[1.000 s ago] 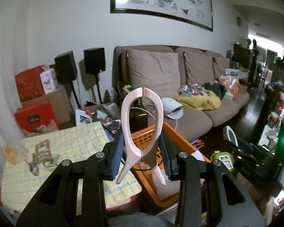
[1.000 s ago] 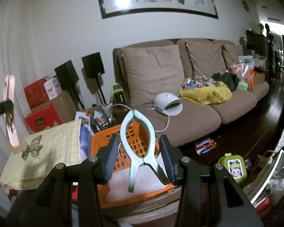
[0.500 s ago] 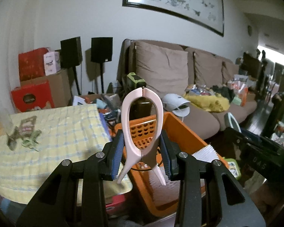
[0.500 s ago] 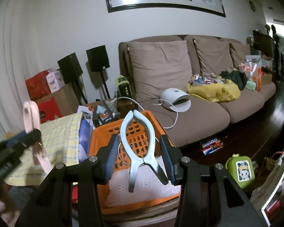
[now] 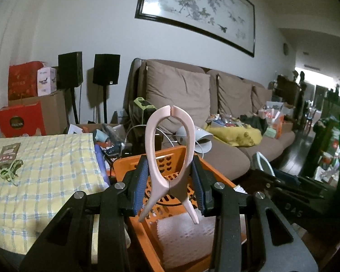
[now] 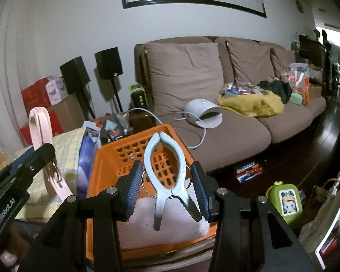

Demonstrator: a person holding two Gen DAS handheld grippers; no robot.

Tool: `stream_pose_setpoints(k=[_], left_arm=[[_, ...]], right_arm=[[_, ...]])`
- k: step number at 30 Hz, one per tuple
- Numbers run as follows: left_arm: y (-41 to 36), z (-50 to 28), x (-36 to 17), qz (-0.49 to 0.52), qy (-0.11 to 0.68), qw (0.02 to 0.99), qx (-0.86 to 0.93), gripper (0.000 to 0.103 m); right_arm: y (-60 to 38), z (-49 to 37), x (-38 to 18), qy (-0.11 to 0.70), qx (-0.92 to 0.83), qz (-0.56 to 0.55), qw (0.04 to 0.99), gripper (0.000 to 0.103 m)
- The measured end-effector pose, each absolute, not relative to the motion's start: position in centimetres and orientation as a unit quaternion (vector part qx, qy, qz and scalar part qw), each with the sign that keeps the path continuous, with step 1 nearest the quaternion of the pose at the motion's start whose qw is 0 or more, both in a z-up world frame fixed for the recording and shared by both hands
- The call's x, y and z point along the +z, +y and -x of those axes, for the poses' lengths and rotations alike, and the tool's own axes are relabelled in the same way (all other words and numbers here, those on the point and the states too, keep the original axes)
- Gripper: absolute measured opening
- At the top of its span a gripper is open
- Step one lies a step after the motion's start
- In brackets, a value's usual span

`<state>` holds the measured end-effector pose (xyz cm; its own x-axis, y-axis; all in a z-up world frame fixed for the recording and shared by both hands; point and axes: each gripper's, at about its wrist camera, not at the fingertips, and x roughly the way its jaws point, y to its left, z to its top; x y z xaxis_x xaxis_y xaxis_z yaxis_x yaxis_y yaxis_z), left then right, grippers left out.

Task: Organize objects
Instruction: 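Lower both held clips into the orange basket near the foam sheet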

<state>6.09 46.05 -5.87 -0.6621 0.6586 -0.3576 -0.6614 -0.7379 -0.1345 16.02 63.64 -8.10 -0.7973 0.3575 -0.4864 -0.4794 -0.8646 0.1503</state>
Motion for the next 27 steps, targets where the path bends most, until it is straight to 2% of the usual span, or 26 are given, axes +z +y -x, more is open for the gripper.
stream_pose_setpoints(k=[6,18,27], left_arm=[[47.7,-4.8,-5.8,0.205,-0.003,0.365,0.908,0.034],[48.4,-3.0,-8.5,0.293,-0.007,0.362,0.885,0.034],[49.4,-3.2,-9.5,0.315,0.019,0.361,0.877,0.034]], right_arm=[[64.2,-16.2,-8.3,0.131,0.935,0.229,0.235,0.045],[63.5,-14.7,-9.3,0.131,0.932,0.261,0.212,0.045],[63.8,-14.2,-10.1,0.137,0.924,0.283,0.217,0.045]])
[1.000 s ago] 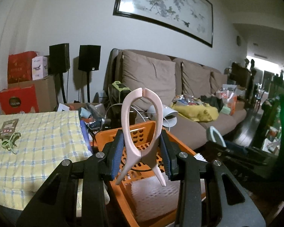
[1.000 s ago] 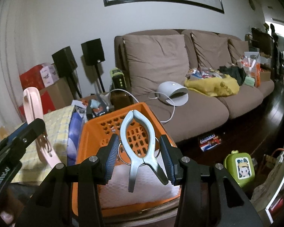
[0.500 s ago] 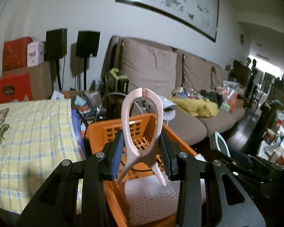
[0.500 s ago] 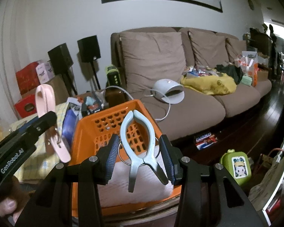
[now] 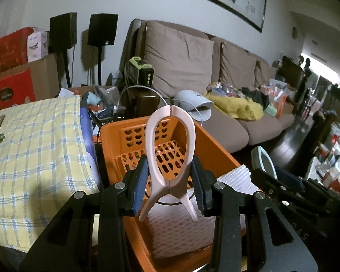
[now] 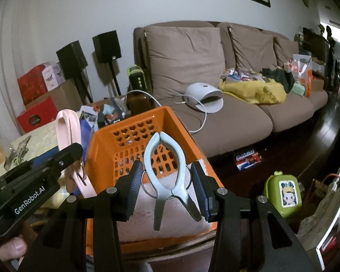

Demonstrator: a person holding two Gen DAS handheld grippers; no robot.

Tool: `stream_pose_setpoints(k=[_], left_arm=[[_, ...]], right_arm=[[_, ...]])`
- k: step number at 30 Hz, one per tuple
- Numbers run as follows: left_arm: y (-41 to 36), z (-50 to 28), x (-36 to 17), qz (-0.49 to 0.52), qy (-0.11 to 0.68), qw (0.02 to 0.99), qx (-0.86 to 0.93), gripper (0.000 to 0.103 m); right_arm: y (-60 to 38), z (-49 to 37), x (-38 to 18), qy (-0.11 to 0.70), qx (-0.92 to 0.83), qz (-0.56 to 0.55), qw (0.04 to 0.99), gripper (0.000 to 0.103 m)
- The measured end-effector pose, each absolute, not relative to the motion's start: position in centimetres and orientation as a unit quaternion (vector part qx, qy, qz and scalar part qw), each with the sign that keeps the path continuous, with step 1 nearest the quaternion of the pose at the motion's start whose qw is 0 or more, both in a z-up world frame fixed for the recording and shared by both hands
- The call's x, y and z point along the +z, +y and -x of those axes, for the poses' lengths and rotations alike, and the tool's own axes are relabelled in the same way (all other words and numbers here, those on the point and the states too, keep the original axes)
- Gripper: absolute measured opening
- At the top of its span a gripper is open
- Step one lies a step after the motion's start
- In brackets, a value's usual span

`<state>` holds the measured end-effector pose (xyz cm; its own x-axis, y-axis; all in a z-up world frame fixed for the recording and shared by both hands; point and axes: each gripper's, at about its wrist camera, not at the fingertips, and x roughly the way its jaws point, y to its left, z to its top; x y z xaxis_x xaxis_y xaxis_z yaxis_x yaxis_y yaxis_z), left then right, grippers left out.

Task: Organize objects
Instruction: 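Lower both held clips into the orange basket near the foam sheet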

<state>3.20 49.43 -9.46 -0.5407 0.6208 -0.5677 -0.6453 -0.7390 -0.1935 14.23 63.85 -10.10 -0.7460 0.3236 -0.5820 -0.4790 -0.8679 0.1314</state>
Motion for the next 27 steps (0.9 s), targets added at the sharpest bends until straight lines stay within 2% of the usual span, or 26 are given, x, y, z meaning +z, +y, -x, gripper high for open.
stream_pose_setpoints(k=[27], left_arm=[[50.5,-2.1,-11.5,0.382,0.03,0.347,0.856,0.034]], right_arm=[[63.6,-12.9,-11.9,0.141,0.911,0.327,0.207,0.045]])
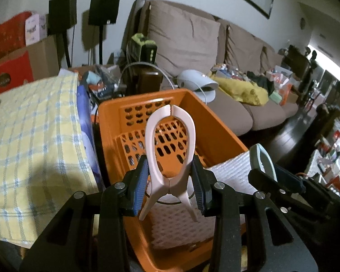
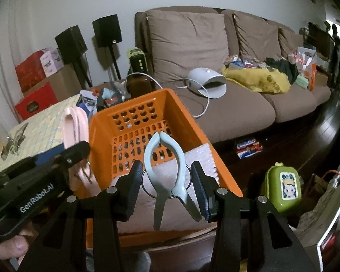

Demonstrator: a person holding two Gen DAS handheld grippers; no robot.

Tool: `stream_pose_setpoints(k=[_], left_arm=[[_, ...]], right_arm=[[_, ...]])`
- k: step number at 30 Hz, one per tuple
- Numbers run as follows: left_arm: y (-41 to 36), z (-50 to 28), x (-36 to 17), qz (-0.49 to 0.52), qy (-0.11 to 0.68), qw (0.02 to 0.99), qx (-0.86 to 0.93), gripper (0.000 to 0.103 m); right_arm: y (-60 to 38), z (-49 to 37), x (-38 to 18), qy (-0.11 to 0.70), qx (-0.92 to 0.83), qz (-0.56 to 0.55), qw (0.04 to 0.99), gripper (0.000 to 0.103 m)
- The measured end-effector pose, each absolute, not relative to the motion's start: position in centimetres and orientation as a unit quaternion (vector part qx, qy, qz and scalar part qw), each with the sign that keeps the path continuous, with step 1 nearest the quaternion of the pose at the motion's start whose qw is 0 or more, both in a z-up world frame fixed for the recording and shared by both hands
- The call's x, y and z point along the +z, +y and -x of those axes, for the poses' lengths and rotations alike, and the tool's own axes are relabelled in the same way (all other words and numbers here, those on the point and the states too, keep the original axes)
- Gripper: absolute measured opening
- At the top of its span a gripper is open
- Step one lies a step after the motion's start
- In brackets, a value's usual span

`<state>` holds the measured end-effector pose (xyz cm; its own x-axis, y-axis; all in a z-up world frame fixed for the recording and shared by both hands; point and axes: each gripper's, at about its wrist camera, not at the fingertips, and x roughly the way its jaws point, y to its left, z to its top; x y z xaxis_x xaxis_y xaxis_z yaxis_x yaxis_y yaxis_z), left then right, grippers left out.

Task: Organize objects
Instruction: 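Lower both held clips into the orange basket near the foam sheet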

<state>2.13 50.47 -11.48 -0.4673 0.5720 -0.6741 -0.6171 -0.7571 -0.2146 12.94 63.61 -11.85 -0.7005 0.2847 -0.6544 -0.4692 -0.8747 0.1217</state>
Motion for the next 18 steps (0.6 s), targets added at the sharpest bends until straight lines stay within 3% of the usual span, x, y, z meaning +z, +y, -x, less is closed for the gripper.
stream_pose_setpoints(k=[18], left_arm=[[51.0,-1.3,-13.6,0.435,0.035,0.328,0.838,0.034]], right_arm=[[63.3,-11.8,-13.7,0.143,0.894,0.372,0.206,0.045]])
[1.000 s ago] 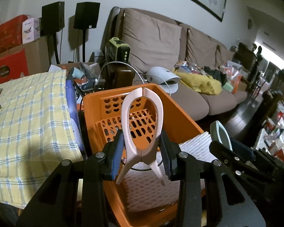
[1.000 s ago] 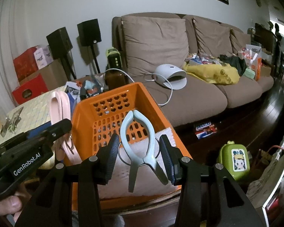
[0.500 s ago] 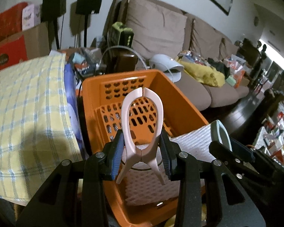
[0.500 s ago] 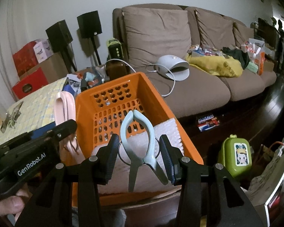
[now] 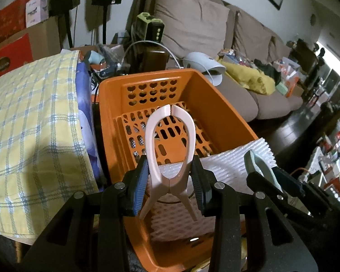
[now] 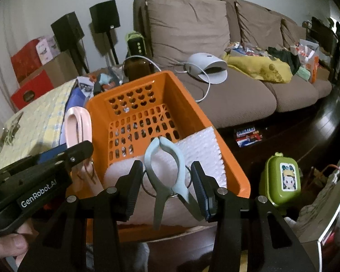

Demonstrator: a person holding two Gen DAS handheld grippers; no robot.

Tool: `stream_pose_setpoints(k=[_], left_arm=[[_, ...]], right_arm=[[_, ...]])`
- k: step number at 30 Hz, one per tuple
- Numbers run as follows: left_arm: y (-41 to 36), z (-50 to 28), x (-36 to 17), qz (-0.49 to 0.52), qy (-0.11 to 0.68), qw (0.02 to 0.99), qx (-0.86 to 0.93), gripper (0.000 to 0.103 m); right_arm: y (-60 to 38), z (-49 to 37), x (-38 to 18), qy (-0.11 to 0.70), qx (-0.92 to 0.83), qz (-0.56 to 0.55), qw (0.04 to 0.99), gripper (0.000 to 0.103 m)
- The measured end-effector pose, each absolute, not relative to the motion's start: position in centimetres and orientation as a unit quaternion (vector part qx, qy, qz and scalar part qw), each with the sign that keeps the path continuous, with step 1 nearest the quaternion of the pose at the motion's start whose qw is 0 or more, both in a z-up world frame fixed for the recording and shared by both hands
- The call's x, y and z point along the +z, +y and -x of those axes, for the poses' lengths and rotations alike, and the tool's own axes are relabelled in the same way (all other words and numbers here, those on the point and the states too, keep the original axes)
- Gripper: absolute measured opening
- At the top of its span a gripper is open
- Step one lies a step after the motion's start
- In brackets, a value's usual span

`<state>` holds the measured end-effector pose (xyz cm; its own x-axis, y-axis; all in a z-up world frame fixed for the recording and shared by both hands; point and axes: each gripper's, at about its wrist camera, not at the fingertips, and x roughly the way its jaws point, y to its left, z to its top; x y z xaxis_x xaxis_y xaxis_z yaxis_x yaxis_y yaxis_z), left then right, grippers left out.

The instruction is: Organize objects

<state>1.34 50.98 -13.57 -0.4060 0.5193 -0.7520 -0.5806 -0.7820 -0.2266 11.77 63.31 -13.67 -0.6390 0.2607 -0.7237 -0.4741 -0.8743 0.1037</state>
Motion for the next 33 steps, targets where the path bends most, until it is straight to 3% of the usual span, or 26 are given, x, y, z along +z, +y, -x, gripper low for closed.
stream_pose_setpoints(k=[33], left_arm=[[52.2,-1.5,-15.1,0.481,0.044,0.341,0.807,0.035]], right_arm=[[63.6,-11.2,-14.6,0.139,0.882,0.401,0.206,0.045]])
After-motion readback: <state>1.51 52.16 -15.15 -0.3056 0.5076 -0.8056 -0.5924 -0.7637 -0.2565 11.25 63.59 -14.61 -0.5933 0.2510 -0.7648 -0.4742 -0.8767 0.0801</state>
